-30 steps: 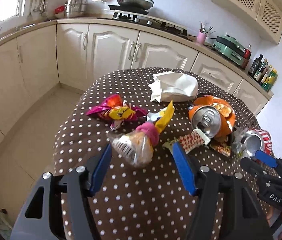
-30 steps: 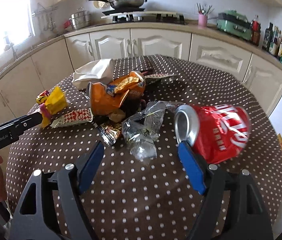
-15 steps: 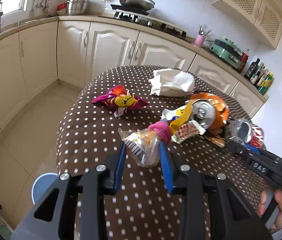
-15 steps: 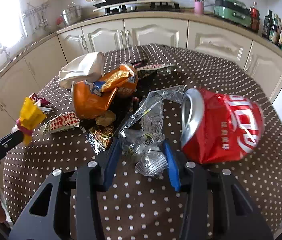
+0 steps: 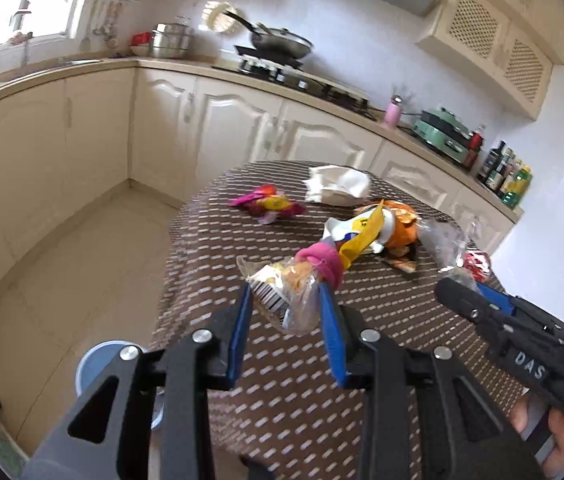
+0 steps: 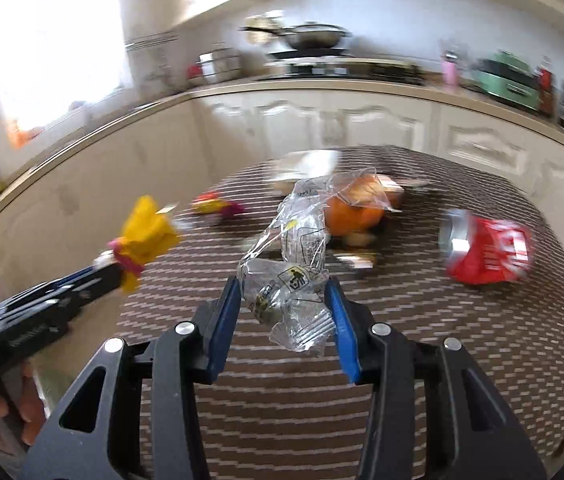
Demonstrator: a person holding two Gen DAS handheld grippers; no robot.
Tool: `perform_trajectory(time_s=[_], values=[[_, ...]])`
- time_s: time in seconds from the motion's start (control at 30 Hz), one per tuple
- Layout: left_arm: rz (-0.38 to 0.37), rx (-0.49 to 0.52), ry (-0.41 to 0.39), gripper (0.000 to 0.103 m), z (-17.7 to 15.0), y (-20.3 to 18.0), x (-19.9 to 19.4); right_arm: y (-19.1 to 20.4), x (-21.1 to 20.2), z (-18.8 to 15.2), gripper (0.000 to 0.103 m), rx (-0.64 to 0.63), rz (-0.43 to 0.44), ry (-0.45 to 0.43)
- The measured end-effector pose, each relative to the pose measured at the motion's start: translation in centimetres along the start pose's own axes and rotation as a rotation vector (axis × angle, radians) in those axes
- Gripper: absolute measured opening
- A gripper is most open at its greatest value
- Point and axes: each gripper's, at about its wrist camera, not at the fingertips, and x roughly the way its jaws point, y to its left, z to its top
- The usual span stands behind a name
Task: Collect trash
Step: 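Grasp the pink-tied snack wrapper with the left tool while the right tool grasps the clear plastic bag, then carry both items over the blue bin and open both tools to drop them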
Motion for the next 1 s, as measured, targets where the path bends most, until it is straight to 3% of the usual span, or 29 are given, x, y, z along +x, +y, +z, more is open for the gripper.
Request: perform_trajectory(time_s=[0.23,0.3,0.53,0.8,1.0], values=[[0.152,-0.043,-0.013,0.033,-2.8,6.0,-4.2,10.3,3.2,-2.2,0.042,-0.152,0.184,0.054],[0.229,-0.071,-0.007,0.032,-4.0,8.4,-5.1,12.7,4.5,-3.0,0.042,-0.182,0.212,0.076],[0.314,-0.192,0.051,0.032,-7.4,15.5,-5.5,18.4,9.1,-5.0,0.042,-0.266,0.259,0.162],[0.379,-0.259,0.188,0.032,-10.7,22.3,-0.5,21.3,16.1,-9.1,0.042,-0.327,0.23,0.283],[0.371,-0.313,0.289,0.032,-12.3,25.9,4.5,21.5,21.5,-11.6,0.042,-0.354,0.2,0.374]])
